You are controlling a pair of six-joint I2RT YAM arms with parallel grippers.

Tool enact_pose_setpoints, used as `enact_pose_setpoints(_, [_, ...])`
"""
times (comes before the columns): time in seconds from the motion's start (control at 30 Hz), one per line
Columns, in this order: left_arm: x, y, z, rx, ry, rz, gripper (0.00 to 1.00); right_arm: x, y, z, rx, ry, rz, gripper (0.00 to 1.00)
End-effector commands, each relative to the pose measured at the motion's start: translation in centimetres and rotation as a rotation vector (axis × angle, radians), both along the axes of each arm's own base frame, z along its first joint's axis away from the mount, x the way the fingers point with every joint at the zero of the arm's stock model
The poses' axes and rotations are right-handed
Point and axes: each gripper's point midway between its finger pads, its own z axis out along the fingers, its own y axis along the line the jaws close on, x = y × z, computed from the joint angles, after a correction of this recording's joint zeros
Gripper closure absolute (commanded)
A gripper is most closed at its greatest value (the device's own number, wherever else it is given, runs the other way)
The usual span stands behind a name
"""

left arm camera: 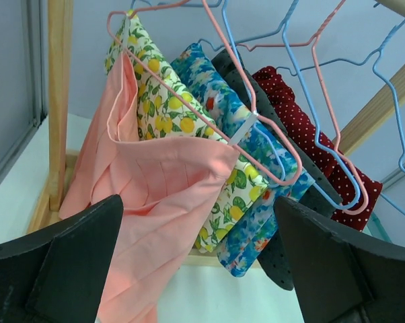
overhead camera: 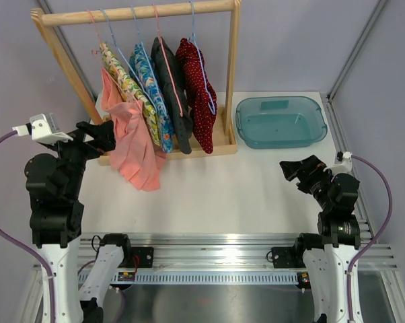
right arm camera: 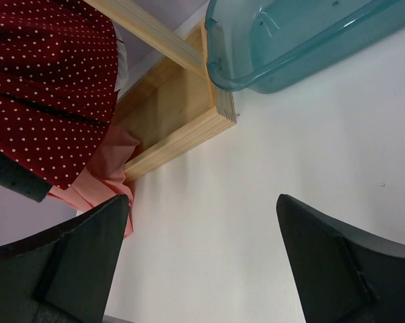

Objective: Remove the skirt from the hanger

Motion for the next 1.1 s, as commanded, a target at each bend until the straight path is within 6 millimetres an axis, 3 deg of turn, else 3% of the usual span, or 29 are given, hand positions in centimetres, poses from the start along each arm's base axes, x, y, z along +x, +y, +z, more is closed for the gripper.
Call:
enact_pose_setpoints(0.0, [0.8, -0.1, 2.5, 0.097, -0.069, -0.019, 0.01, -1.2, 0.7, 0.8, 0.009, -0.001, 0.032, 0.01])
enact_pose_setpoints(0.03, [1.0, -0.1, 3.7, 0.083, -0.092, -0.013, 0.01, -1.4, 0.8, 0.7, 0.014, 0.009, 0.035, 0.01])
enact_pose_setpoints(0.07, [1.7, 1.6, 3.5, 0.059, -0.049, 0.079, 0.01, -1.6, 0.9, 0.5, 0.017, 0.014, 0.043, 0.01])
enact_pose_setpoints(0.1, [3.9, 2.2, 3.1, 0.055, 0.014, 0.115, 0.01, -1.9, 1.1, 0.2, 0.021, 0.032, 0.050, 0.00])
enact_pose_setpoints(0.13, [4.1, 3.2, 5.8, 0.048, -0.008, 0.170, 0.01, -2.0, 1.1, 0.0, 0.019, 0.037, 0.054, 0.01])
enact_pose_setpoints(0.17, [4.8, 3.5, 5.7, 0.044, 0.035, 0.189, 0.01, -2.1, 1.2, -0.1, 0.019, 0.040, 0.057, 0.00])
enact_pose_setpoints(0.27, [8.8, 3.2, 7.2, 0.041, 0.062, 0.167, 0.01, -2.4, 1.2, -0.9, 0.015, 0.056, 0.062, 0.01])
enact_pose_setpoints(0.3, [11.2, 3.0, 6.3, 0.041, 0.099, 0.155, 0.01, -2.6, 1.3, -1.1, 0.014, 0.059, 0.069, 0.01])
enact_pose_setpoints(0.33, [11.5, 2.8, 7.9, 0.033, 0.066, 0.147, 0.01, -2.6, 1.3, -1.2, 0.011, 0.059, 0.070, 0.00])
enact_pose_setpoints(0.57, [18.1, 1.8, 6.7, -0.006, 0.131, 0.094, 0.06, -2.7, 1.4, -1.3, 0.005, 0.065, 0.081, 0.01])
enact_pose_setpoints(0.77, [21.5, 0.2, 5.4, -0.010, 0.174, 0.046, 0.07, -2.8, 1.8, -1.2, 0.002, 0.075, 0.108, 0.01])
enact_pose_setpoints(0.83, [22.1, 0.5, 5.1, -0.014, 0.187, 0.062, 0.14, -2.9, 1.8, -1.1, 0.004, 0.074, 0.113, 0.01])
enact_pose_setpoints(0.97, [22.2, 0.8, 4.5, -0.015, 0.184, 0.077, 0.40, -2.9, 1.9, -1.3, 0.005, 0.077, 0.117, 0.00])
enact_pose_setpoints(1.0, [22.0, 0.8, 4.5, -0.012, 0.183, 0.080, 0.54, -2.9, 1.9, -1.3, 0.009, 0.078, 0.118, 0.01])
enact_pose_setpoints(1.07, [22.0, 1.1, 4.3, -0.006, 0.192, 0.094, 0.67, -2.9, 1.9, -1.5, 0.009, 0.083, 0.118, 0.01])
